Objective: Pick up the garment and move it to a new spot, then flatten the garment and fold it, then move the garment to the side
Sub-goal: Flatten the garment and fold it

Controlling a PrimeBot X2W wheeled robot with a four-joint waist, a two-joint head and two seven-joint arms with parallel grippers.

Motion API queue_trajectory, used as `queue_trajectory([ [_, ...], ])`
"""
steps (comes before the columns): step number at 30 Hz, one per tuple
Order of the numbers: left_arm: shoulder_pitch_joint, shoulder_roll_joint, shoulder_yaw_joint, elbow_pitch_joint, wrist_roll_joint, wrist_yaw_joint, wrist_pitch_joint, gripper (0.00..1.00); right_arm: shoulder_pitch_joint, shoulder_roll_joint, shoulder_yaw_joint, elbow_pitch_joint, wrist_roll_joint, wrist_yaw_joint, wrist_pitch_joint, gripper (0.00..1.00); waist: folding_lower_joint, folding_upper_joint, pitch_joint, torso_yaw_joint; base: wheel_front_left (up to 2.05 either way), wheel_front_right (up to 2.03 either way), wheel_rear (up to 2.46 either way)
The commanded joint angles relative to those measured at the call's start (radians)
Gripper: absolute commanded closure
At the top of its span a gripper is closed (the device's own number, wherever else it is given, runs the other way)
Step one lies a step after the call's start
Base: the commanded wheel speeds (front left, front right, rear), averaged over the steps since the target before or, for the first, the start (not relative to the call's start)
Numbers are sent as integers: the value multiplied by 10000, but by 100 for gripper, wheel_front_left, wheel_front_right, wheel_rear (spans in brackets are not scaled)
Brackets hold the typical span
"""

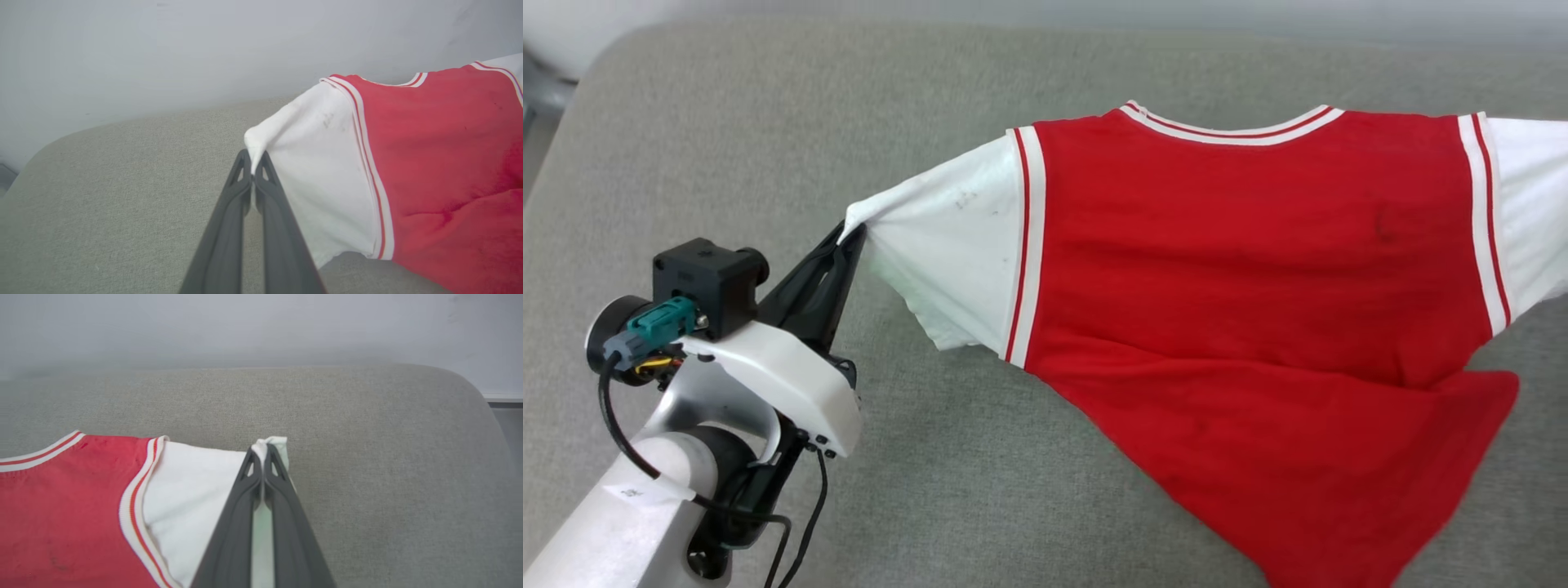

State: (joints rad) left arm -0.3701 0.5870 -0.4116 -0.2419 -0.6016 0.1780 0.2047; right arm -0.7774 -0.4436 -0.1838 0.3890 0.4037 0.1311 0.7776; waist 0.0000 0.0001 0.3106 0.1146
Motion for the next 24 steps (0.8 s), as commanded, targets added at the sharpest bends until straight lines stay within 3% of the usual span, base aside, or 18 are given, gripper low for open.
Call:
queue_trajectory([
  [1,198,76,111,-42,26,95,-88,100,178,-141,21,-151,185,-7,-161,100,0,-1,-555,-295,0,0,0],
  [18,-191,840,1456,-939,542,907,-822,100,668,-102,-27,-2254,1462,-9,-1280,100,0,-1,-2017,-714,0,0,0],
  [24,-773,1125,1894,-1171,717,917,-1042,100,303,115,-33,-2900,1618,-7,-1531,100,0,-1,-2118,-852,0,0,0],
])
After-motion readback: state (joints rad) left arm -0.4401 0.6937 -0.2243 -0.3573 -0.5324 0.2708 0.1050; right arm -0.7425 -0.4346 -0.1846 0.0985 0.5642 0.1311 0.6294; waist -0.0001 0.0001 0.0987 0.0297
